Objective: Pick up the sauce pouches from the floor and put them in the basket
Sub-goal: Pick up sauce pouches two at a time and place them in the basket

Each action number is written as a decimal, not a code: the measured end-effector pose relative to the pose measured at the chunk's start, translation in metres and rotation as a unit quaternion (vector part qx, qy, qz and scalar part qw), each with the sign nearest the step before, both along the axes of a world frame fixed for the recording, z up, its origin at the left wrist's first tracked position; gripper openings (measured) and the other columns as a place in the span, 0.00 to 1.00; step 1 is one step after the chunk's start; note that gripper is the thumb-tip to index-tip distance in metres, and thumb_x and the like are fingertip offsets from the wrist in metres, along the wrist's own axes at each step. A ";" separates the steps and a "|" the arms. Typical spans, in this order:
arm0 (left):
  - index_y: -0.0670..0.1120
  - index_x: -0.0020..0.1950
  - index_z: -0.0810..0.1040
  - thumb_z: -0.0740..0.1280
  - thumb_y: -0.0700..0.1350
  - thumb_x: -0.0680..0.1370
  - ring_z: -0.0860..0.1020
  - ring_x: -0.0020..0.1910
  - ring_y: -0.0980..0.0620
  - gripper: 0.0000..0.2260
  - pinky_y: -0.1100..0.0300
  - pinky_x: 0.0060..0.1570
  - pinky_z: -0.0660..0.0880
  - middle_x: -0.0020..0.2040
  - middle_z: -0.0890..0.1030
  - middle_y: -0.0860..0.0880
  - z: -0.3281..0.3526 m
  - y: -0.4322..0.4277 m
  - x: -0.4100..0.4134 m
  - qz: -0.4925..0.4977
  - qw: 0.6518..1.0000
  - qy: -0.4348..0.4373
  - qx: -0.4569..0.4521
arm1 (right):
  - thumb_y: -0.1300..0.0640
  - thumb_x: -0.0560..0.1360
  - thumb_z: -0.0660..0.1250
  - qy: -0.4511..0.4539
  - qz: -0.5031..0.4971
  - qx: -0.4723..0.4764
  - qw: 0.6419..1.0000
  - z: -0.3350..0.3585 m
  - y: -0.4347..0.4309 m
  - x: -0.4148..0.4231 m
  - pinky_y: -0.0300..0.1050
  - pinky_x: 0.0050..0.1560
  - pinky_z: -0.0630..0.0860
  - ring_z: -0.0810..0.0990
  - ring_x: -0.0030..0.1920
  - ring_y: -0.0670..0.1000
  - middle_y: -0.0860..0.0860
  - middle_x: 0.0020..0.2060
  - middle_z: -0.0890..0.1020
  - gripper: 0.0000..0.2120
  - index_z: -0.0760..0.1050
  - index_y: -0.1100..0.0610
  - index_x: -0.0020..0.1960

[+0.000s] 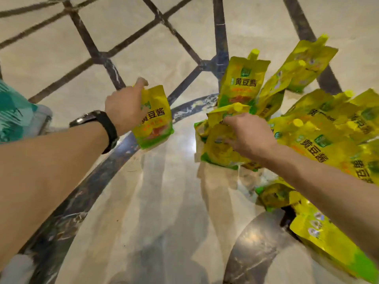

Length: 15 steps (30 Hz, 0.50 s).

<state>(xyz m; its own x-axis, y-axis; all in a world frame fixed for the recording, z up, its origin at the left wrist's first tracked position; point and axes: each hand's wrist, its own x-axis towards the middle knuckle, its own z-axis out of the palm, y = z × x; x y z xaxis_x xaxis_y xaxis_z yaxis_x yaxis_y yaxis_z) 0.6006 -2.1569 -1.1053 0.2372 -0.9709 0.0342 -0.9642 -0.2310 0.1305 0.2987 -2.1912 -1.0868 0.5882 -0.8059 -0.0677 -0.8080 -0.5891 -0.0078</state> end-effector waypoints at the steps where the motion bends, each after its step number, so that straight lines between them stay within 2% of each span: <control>1: 0.50 0.70 0.64 0.71 0.48 0.76 0.80 0.47 0.34 0.25 0.45 0.43 0.76 0.50 0.81 0.39 -0.009 -0.002 0.003 0.011 0.999 0.035 -0.025 | 0.50 0.73 0.72 0.016 0.000 -0.016 1.000 -0.001 -0.001 0.001 0.52 0.42 0.75 0.80 0.52 0.62 0.57 0.49 0.82 0.12 0.76 0.54 0.54; 3: 0.48 0.65 0.68 0.72 0.47 0.75 0.79 0.47 0.33 0.22 0.46 0.43 0.74 0.49 0.81 0.39 -0.019 -0.003 0.011 0.043 0.992 0.097 -0.061 | 0.50 0.74 0.73 0.058 -0.006 -0.023 0.998 0.001 -0.004 0.006 0.50 0.43 0.73 0.80 0.53 0.62 0.57 0.50 0.82 0.14 0.77 0.53 0.57; 6: 0.44 0.49 0.74 0.74 0.48 0.75 0.78 0.46 0.36 0.13 0.49 0.40 0.73 0.45 0.80 0.41 -0.017 -0.001 0.019 0.041 0.988 0.140 -0.054 | 0.50 0.76 0.71 0.123 0.026 -0.003 0.992 0.011 -0.001 0.015 0.46 0.40 0.69 0.81 0.52 0.60 0.56 0.49 0.82 0.12 0.78 0.54 0.56; 8: 0.46 0.43 0.74 0.74 0.49 0.75 0.78 0.45 0.37 0.11 0.51 0.38 0.72 0.41 0.78 0.46 -0.008 0.008 0.016 0.016 0.988 0.145 -0.047 | 0.49 0.76 0.71 0.151 0.070 0.014 0.986 0.021 0.008 0.021 0.45 0.39 0.69 0.82 0.50 0.59 0.55 0.47 0.82 0.10 0.79 0.55 0.52; 10: 0.50 0.41 0.71 0.73 0.48 0.75 0.79 0.44 0.37 0.11 0.50 0.37 0.72 0.38 0.76 0.48 -0.003 0.015 0.009 0.006 0.988 0.141 -0.055 | 0.55 0.76 0.68 0.179 0.136 0.011 0.974 0.030 0.019 0.023 0.46 0.42 0.69 0.81 0.49 0.58 0.54 0.46 0.82 0.04 0.79 0.54 0.48; 11: 0.51 0.41 0.70 0.72 0.48 0.76 0.79 0.43 0.37 0.11 0.50 0.36 0.72 0.38 0.75 0.49 -0.003 0.018 0.005 0.004 0.989 0.139 -0.059 | 0.59 0.74 0.67 0.176 0.178 -0.003 0.968 0.033 0.023 0.022 0.47 0.46 0.69 0.80 0.48 0.58 0.53 0.44 0.82 0.02 0.79 0.54 0.45; 13: 0.51 0.41 0.69 0.70 0.48 0.77 0.78 0.43 0.38 0.10 0.51 0.35 0.71 0.37 0.75 0.50 -0.004 0.019 0.001 -0.002 0.989 0.135 -0.065 | 0.61 0.67 0.68 0.119 0.251 -0.060 0.959 0.034 0.028 0.014 0.51 0.47 0.71 0.78 0.45 0.56 0.49 0.38 0.80 0.05 0.77 0.52 0.36; 15: 0.50 0.42 0.71 0.71 0.48 0.76 0.79 0.43 0.38 0.09 0.53 0.36 0.69 0.39 0.76 0.50 -0.005 0.018 0.003 -0.002 0.989 0.131 -0.065 | 0.58 0.68 0.69 0.073 0.302 -0.100 0.945 0.026 0.033 0.003 0.53 0.48 0.72 0.76 0.46 0.55 0.47 0.41 0.80 0.05 0.79 0.50 0.35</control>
